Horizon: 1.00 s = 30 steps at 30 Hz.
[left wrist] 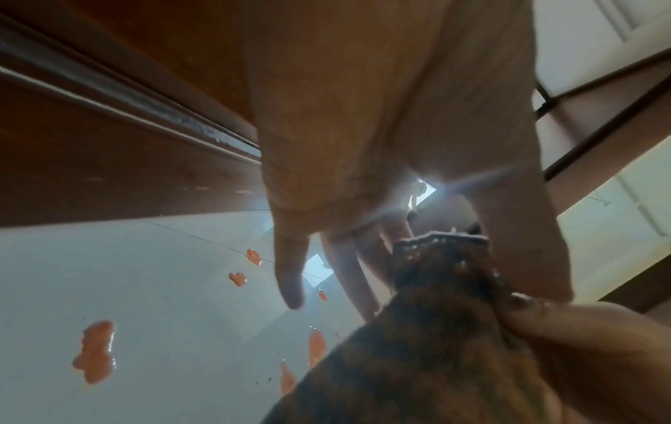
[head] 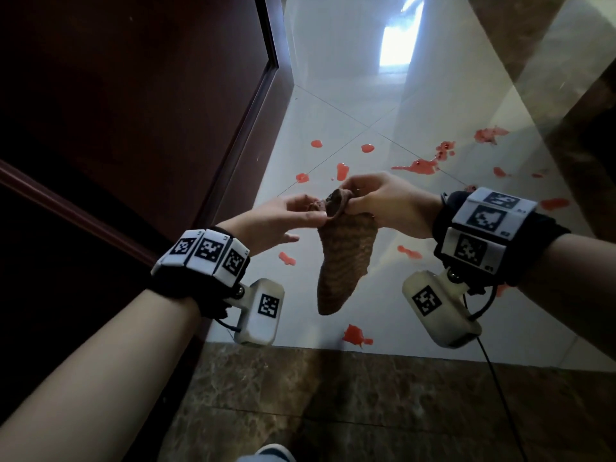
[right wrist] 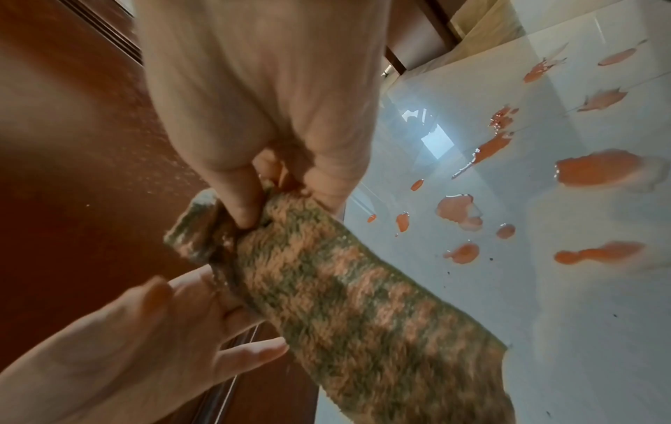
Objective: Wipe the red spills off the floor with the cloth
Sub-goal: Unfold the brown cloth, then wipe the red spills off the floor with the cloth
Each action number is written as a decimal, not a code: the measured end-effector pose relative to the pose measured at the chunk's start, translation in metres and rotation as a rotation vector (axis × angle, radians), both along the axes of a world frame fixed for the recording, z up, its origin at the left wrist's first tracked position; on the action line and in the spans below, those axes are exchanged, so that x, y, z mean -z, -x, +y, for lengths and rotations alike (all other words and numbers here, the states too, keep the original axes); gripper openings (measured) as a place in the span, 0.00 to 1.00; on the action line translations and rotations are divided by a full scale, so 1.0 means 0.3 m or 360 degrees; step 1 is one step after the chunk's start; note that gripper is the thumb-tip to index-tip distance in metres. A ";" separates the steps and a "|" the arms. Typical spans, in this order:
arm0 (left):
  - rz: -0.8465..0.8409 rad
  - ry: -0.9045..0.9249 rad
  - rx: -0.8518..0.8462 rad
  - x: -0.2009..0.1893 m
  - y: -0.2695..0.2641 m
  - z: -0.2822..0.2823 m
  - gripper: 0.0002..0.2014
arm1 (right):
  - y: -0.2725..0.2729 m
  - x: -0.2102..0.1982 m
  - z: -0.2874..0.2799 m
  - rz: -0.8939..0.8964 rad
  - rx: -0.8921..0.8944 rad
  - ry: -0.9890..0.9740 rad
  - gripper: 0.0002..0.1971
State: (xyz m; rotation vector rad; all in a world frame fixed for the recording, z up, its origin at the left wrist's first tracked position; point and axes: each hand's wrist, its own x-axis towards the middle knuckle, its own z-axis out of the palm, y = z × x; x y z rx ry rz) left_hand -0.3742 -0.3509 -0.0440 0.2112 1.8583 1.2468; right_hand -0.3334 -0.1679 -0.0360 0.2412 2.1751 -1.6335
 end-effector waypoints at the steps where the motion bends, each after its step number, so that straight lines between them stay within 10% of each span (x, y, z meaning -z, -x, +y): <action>1: 0.0001 -0.0026 0.0011 0.005 -0.003 -0.006 0.11 | 0.001 0.009 0.001 -0.0022 0.0010 -0.0012 0.08; 17: -0.0088 0.0508 0.0289 0.004 -0.006 -0.168 0.10 | -0.032 0.093 -0.155 -0.0569 -0.0533 0.0074 0.06; 30: -0.0018 0.1139 0.0096 0.343 0.020 -0.281 0.07 | 0.046 0.456 -0.407 0.0011 -0.0552 -0.0820 0.12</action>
